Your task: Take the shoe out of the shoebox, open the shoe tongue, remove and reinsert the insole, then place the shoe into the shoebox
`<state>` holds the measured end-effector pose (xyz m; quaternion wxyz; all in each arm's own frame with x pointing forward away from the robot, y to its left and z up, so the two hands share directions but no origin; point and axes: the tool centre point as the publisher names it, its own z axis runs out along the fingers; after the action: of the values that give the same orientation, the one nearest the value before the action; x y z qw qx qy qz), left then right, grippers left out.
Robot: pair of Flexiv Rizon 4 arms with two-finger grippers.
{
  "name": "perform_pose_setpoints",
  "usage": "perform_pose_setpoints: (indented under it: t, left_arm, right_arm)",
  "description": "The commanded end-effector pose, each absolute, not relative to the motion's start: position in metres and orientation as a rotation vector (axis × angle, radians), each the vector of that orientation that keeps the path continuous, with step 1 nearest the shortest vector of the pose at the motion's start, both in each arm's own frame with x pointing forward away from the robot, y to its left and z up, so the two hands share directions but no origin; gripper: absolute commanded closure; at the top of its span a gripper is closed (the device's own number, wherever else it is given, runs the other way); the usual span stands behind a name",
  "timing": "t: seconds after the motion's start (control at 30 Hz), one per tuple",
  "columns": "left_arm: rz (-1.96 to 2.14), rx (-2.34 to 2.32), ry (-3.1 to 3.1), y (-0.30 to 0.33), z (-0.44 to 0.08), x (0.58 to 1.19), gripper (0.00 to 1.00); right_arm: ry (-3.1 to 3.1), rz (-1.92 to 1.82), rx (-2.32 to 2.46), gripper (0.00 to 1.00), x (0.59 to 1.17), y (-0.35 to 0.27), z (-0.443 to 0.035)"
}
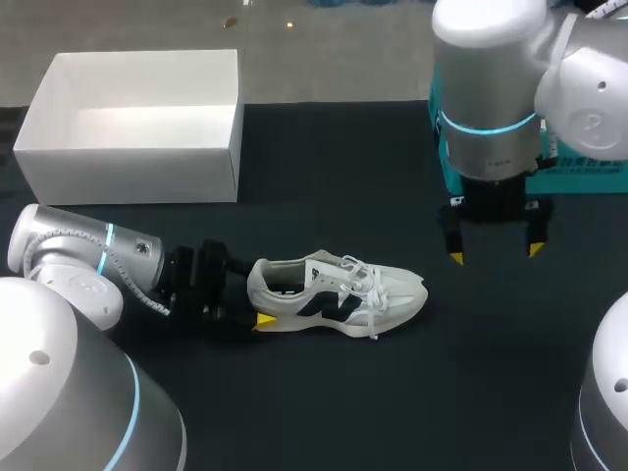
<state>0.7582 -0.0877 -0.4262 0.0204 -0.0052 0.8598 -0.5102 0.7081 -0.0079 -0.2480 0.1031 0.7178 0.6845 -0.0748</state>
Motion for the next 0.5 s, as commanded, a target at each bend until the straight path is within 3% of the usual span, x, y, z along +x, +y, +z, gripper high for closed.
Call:
perform_pose_setpoints:
  t: [0.03, 0.33, 0.5]
  left_arm:
    - [-1.581, -0.017, 2.665, -0.09, -0.43, 0.756, 1.0]
    - [-1.581, -0.017, 2.665, -0.09, -0.43, 0.756, 1.0]
    - [-1.581, -0.017, 2.665, -0.09, -0.43, 0.756, 1.0]
  right_arm:
    - [2.014, -0.248, 2.116, 0.0, 0.713, -0.003, -0.25]
    - [2.014, -0.248, 2.116, 0.0, 0.713, -0.003, -0.25]
    - [2.033, -0.258, 2.068, 0.0, 0.709, 0.044, -0.245]
